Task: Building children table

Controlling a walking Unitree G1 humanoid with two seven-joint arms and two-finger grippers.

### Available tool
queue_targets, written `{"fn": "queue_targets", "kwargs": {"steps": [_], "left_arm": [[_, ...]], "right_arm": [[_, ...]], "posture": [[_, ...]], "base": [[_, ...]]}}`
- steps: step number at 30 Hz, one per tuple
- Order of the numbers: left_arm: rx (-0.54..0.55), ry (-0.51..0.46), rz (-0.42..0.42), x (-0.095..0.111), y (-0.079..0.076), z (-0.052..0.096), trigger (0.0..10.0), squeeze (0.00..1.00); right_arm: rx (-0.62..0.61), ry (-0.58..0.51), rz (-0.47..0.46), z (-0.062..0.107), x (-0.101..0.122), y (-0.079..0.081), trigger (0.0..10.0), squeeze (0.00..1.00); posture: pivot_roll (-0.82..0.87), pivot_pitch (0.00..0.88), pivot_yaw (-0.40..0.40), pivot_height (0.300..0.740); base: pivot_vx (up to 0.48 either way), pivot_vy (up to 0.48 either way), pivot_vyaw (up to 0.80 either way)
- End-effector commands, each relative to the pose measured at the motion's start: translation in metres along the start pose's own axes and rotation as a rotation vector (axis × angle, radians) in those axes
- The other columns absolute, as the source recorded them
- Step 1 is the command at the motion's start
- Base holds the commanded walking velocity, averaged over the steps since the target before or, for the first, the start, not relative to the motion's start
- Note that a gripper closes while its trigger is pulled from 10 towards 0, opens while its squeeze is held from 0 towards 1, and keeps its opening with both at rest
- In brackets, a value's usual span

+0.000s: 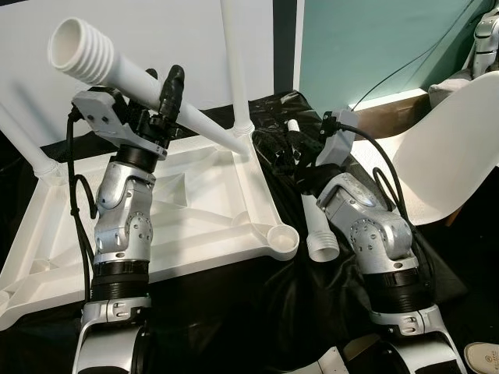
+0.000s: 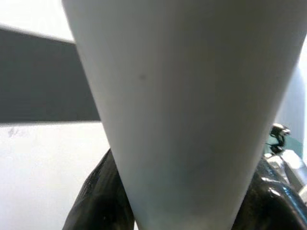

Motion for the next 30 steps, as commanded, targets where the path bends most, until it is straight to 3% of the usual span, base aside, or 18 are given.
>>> {"fn": "queue_targets", "kwargs": {"steps": [1, 2, 5, 6, 7, 8, 9, 14, 15, 16, 17, 18, 19, 20, 25, 30], "left_arm": [[0.006, -0.041, -0.095, 0.010, -0.002, -0.003, 0.0, 0.00], [-0.012, -0.047, -0.160, 0.012, -0.006, -0.004, 0.0, 0.00], [-0.028, -0.054, -0.214, 0.013, -0.008, -0.005, 0.0, 0.00], [-0.036, -0.058, -0.258, 0.014, -0.010, -0.005, 0.0, 0.00], [-0.036, -0.058, -0.258, 0.014, -0.010, -0.005, 0.0, 0.00], [-0.034, -0.067, -0.296, 0.016, -0.010, -0.006, 0.0, 0.00], [-0.035, -0.076, -0.332, 0.017, -0.010, -0.006, 0.0, 0.00], [-0.047, -0.082, -0.389, 0.019, -0.011, -0.006, 0.0, 0.00], [-0.061, -0.088, -0.452, 0.019, -0.012, -0.007, 0.0, 0.00], [-0.061, -0.088, -0.452, 0.019, -0.012, -0.007, 0.0, 0.00], [-0.072, -0.086, -0.514, 0.019, -0.013, -0.007, 0.0, 0.00], [-0.072, -0.086, -0.514, 0.019, -0.013, -0.007, 0.0, 0.00], [-0.075, -0.083, -0.561, 0.017, -0.013, -0.007, 0.0, 0.00], [-0.072, -0.077, -0.579, 0.016, -0.012, -0.007, 0.0, 0.00], [-0.064, -0.070, -0.579, 0.014, -0.011, -0.006, 0.0, 0.00], [-0.054, -0.041, -0.477, 0.006, -0.009, -0.004, 0.0, 0.00]], "right_arm": [[-0.004, 0.013, -0.078, -0.005, 0.002, 0.003, 10.0, 0.00], [-0.034, 0.001, -0.151, -0.007, 0.004, 0.000, 10.0, 0.00], [-0.052, -0.009, -0.178, -0.008, 0.008, -0.004, 10.0, 0.00], [-0.048, -0.030, 0.026, -0.008, 0.015, -0.004, 10.0, 0.00], [-0.048, -0.030, 0.026, -0.008, 0.015, -0.004, 10.0, 0.00], [-0.025, -0.011, 0.329, -0.008, 0.017, -0.002, 10.0, 0.00], [0.002, 0.044, 0.530, -0.007, 0.011, -0.002, 10.0, 0.00], [-0.001, 0.101, 0.537, -0.006, 0.004, -0.004, 10.0, 0.00], [-0.023, 0.145, 0.400, -0.006, 0.001, -0.008, 10.0, 0.00], [-0.023, 0.145, 0.400, -0.006, 0.001, -0.008, 10.0, 0.00], [-0.048, 0.160, 0.263, -0.006, 0.000, -0.011, 10.0, 0.00], [-0.048, 0.160, 0.263, -0.006, 0.000, -0.011, 10.0, 0.00], [-0.072, 0.165, 0.163, -0.006, 0.002, -0.014, 10.0, 0.00], [-0.086, 0.163, 0.125, -0.006, 0.003, -0.015, 10.0, 0.00], [-0.103, 0.169, 0.113, -0.007, 0.004, -0.016, 10.0, 0.00], [-0.116, 0.170, 0.176, -0.008, -0.002, -0.022, 10.0, 0.00]], "posture": [[-0.07, 0.000, 0.080, 0.740], [-0.07, 0.000, 0.079, 0.740], [-0.06, 0.000, 0.077, 0.740], [-0.06, 0.000, 0.078, 0.740], [-0.06, 0.000, 0.078, 0.740], [-0.06, 0.000, 0.078, 0.740], [-0.06, 0.000, 0.078, 0.740], [-0.06, 0.000, 0.078, 0.740], [-0.06, 0.000, 0.078, 0.740], [-0.06, 0.000, 0.078, 0.740], [-0.06, 0.000, 0.079, 0.740], [-0.06, 0.000, 0.079, 0.740], [-0.06, 0.000, 0.081, 0.740], [-0.06, 0.000, 0.082, 0.740], [-0.06, 0.000, 0.084, 0.740], [-0.06, 0.000, 0.089, 0.740]], "base": [[0.000, 0.000, 0.00], [0.000, 0.000, 0.00], [0.000, 0.000, 0.00], [0.000, 0.000, 0.00], [0.000, 0.000, 0.00], [0.000, 0.000, 0.00], [0.000, 0.000, 0.00], [0.000, 0.000, 0.00], [0.000, 0.000, 0.00], [0.000, 0.000, 0.00], [0.000, 0.000, 0.00], [0.000, 0.000, 0.00], [0.000, 0.000, 0.00], [0.000, 0.000, 0.00], [0.000, 0.000, 0.00], [0.000, 0.000, 0.00]]}}
Point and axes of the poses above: a point about 5 cm out from each wrist's last joint towards the gripper, its own z axis pointing back from the gripper into the wrist, its own x axis along the axis of the wrist's last joint, y = z × x, the point moved 1 cm from there along -z, pointing out of the wrist towards the gripper, and after that the axes turned 3 degrees about -z, right-handed, at the moved point
